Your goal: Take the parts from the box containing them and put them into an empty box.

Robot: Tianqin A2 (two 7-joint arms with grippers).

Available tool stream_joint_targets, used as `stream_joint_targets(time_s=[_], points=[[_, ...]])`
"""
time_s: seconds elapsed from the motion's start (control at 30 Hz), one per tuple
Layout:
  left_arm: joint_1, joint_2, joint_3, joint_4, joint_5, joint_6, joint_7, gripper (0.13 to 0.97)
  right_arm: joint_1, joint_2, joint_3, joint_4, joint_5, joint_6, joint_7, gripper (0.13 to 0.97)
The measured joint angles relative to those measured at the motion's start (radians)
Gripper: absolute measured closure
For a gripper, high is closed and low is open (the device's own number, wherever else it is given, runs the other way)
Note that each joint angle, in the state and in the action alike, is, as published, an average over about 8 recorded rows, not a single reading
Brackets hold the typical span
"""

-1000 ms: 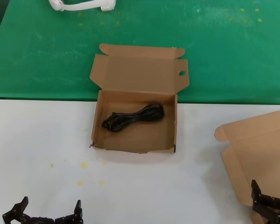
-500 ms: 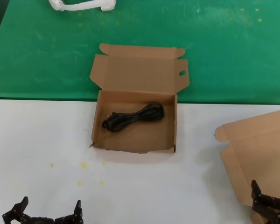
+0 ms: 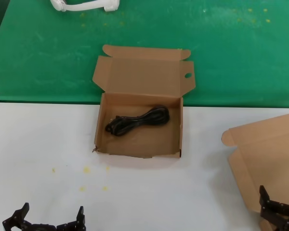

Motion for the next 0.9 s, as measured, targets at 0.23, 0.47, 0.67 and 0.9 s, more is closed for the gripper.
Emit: stream_joint_targets(time_s=[0.23,0.47,0.67,0.9], points=[[0.0,0.0,0.0,0.0,0.0,0.0,0.0,0.132,0.0,0.0,0.0,0.0,0.0,0.0,0.0,0.129],[0.0,0.0,0.0,0.0,0.0,0.0,0.0,0.132,0.0,0.0,0.0,0.0,0.0,0.0,0.0,0.129],[0.0,0.0,0.0,0.0,0.0,0.0,0.0,0.132,0.0,0.0,0.0,0.0,0.0,0.0,0.0,0.129],[0.0,0.0,0.0,0.0,0.0,0.0,0.0,0.132,0.0,0.0,0.0,0.0,0.0,0.0,0.0,0.129]])
